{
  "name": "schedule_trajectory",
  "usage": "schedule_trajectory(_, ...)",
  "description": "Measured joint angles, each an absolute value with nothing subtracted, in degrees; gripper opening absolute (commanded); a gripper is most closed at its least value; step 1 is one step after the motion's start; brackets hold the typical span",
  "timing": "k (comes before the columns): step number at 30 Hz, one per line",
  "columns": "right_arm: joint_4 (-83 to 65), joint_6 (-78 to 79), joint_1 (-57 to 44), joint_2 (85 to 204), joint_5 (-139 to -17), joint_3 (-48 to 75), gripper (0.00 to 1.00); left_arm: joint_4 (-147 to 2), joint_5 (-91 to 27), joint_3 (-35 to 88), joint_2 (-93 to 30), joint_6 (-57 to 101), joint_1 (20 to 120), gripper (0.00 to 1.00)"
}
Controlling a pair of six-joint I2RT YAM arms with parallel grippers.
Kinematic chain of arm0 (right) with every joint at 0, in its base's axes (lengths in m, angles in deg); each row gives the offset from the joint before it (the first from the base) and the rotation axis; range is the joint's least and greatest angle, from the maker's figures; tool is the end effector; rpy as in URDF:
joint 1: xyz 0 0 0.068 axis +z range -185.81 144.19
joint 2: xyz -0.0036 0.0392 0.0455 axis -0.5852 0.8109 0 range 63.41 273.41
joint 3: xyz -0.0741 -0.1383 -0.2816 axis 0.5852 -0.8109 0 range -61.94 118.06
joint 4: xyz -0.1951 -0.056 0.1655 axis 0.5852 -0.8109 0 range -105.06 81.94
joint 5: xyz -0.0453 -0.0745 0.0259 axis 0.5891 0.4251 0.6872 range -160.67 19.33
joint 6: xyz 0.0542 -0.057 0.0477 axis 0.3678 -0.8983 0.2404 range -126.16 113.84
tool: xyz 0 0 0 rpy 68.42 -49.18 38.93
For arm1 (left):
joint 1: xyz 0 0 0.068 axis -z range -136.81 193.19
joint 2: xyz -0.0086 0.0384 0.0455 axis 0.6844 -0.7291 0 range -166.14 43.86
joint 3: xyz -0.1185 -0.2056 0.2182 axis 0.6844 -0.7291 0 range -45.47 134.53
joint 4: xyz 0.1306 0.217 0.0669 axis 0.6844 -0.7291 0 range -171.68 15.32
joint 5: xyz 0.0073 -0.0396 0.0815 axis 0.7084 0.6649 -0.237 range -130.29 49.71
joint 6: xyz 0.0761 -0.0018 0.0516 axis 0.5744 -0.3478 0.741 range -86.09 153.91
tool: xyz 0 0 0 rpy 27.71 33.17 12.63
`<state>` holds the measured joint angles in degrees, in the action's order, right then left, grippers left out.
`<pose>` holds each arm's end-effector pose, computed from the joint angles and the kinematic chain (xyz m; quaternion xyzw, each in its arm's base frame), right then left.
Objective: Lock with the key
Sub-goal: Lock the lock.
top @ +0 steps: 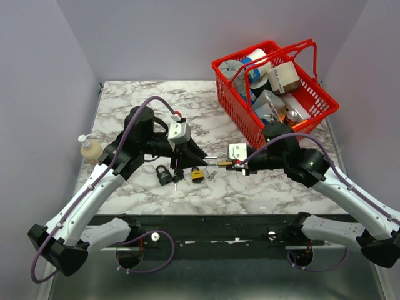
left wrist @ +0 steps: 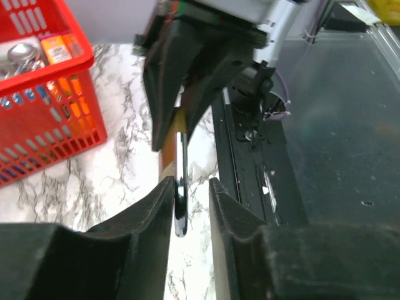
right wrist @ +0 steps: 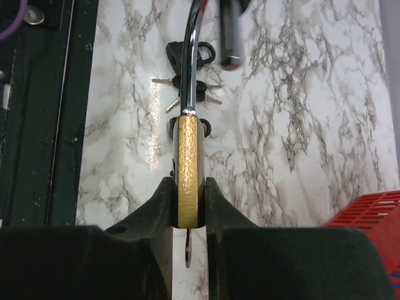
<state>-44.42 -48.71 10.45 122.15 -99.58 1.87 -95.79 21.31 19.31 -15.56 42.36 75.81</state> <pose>0.1239 0.1872 0.3883 -0.6780 0.5173 0.2328 0.4674 0.1357 -0.1731 0.4366 0.5297 0.5329 -0.5078 0.4215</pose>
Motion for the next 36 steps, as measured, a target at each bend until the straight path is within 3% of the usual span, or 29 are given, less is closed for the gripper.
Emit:
schedule_trajectory(6, -45.3, -44.0, 9.4, 125.3, -100.4, 6.5, 0.01, -108.8, 21.7, 22.4, -15.1, 56.8, 80.5, 0.33)
schedule_trajectory(9, -46.2, -40.7, 6.5, 127.8, -102.7, 10.9, 0.01, -112.2, 19.3, 21.9, -14.1, 61.8, 83.9, 0.45)
schedule_trajectory(11, -46.8, -39.2, 5.1, 128.7, -104.1, 12.9, 0.01, -113.6, 16.8, 21.1, -13.3, 64.3, 85.3, 0.59)
schedule_trajectory(14, -47.7, -37.4, 4.1, 128.9, -107.0, 14.7, 0.01, -114.6, 13.1, 19.9, -12.7, 66.3, 85.6, 0.66)
schedule_trajectory(19, -49.2, -36.2, 4.1, 127.7, -110.6, 14.8, 0.01, -112.3, 10.6, 19.4, -11.1, 62.3, 82.4, 0.63)
schedule_trajectory(27, -51.4, -36.9, 3.8, 123.7, -115.3, 13.1, 0.01, -105.4, 13.6, 20.6, -6.3, 49.1, 67.1, 0.64)
schedule_trajectory(36, -50.3, -37.2, 3.9, 123.6, -119.7, 12.1, 0.01, -102.6, 17.0, 20.6, -7.8, 44.1, 70.2, 0.59)
